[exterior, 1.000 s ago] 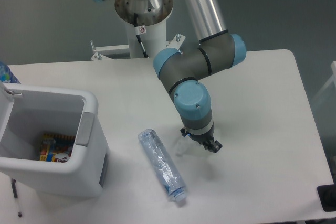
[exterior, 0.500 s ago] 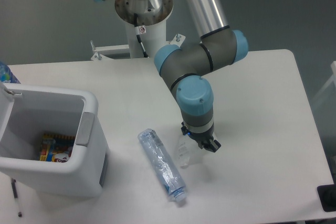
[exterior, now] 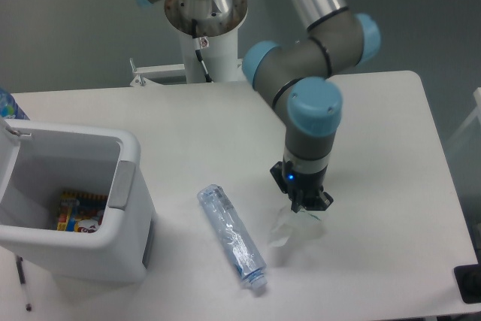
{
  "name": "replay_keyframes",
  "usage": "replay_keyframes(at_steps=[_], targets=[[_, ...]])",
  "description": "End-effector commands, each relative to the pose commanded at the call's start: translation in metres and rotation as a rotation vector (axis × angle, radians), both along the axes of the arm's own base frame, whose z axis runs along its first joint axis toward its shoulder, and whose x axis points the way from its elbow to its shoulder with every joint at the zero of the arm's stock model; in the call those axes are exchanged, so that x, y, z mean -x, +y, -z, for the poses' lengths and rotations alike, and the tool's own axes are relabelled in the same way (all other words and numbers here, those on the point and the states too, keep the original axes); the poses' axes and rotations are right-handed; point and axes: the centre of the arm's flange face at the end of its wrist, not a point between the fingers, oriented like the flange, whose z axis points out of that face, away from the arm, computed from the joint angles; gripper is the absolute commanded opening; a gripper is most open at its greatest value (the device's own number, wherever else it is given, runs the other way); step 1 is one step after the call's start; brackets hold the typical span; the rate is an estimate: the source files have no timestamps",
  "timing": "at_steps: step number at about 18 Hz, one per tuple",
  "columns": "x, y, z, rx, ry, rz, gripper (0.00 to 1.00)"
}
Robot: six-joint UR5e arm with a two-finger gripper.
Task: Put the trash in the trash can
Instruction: 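Close the gripper on the plastic bag and lift it, then carry the bag over the white bin and open the gripper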
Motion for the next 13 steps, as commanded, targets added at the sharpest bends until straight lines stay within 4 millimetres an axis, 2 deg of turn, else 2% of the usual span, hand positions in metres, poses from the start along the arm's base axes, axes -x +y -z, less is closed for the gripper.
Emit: replay_keyframes(at_steps=[3, 7, 11, 13], targets=[[-0.007, 0.006, -0.032, -0.088, -0.051, -0.059, 0.0], [-0.033, 0.008, -0.086, -0.228, -0.094, -0.111, 0.0], [-0.054, 0.011, -0.123, -0.329, -0.139, -0.138, 0.0], [-0.067, 0.013, -0.151, -0.393, -0.167, -0.156, 0.0]])
